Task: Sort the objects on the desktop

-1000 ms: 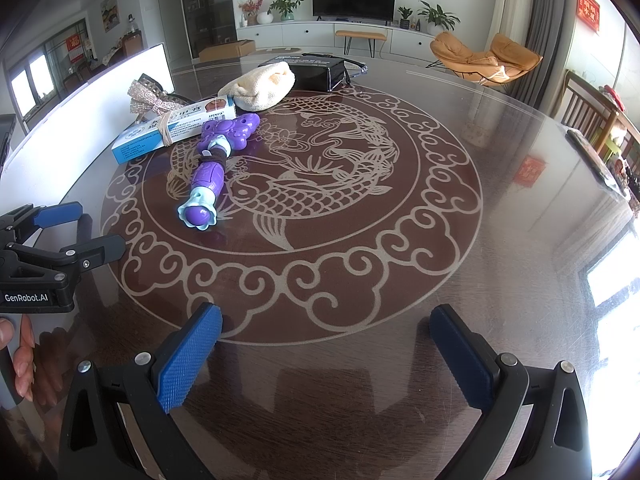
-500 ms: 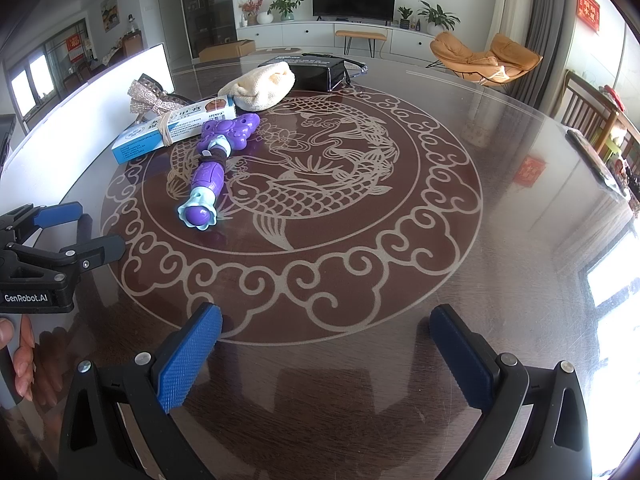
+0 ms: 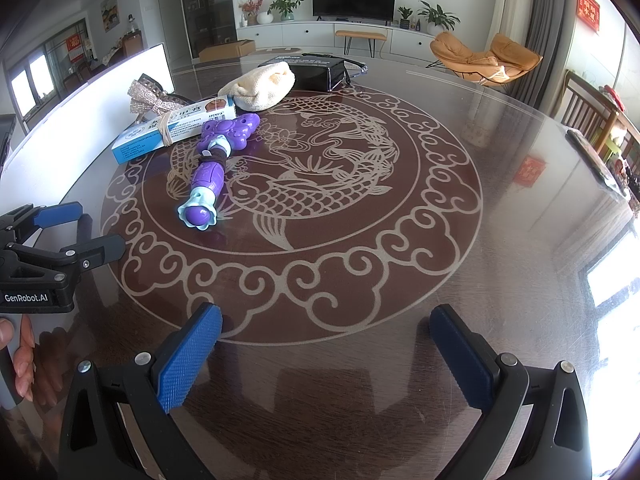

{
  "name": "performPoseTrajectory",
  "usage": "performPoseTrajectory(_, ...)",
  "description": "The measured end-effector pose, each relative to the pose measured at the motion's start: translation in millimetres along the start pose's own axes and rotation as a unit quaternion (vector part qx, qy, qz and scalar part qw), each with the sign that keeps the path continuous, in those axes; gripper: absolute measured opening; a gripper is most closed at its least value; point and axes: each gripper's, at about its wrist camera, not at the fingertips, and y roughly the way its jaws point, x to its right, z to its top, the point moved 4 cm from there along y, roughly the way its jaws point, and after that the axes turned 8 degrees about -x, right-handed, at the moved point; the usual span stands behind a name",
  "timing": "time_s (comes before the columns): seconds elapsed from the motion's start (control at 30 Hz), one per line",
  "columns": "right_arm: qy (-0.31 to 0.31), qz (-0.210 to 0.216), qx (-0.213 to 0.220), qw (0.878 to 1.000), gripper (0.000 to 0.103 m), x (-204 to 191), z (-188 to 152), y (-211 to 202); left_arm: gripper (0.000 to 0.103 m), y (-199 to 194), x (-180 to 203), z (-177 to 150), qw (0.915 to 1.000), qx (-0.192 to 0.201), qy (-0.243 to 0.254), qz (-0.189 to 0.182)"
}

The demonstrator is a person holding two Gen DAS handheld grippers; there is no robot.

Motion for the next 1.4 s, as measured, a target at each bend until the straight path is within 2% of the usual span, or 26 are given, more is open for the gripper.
performPoseTrajectory(0.97, 0.0, 0.0, 0.0, 1.0, 0.103, 0, 0, 0, 0.103, 1, -3, 1, 1.0, -0.002, 0.001, -0.001)
performPoseTrajectory(1.17, 0.0, 0.0, 0.0, 1.0, 0.103, 0, 0, 0, 0.103, 5, -5, 9, 0.9997, -0.005, -0.022, 0.012)
performPoseTrajectory(1.4, 0.0, 0.0, 0.0, 1.0, 0.103, 0, 0, 0, 0.103, 4, -5, 8, 0.9996, -0.007, -0.023, 0.012)
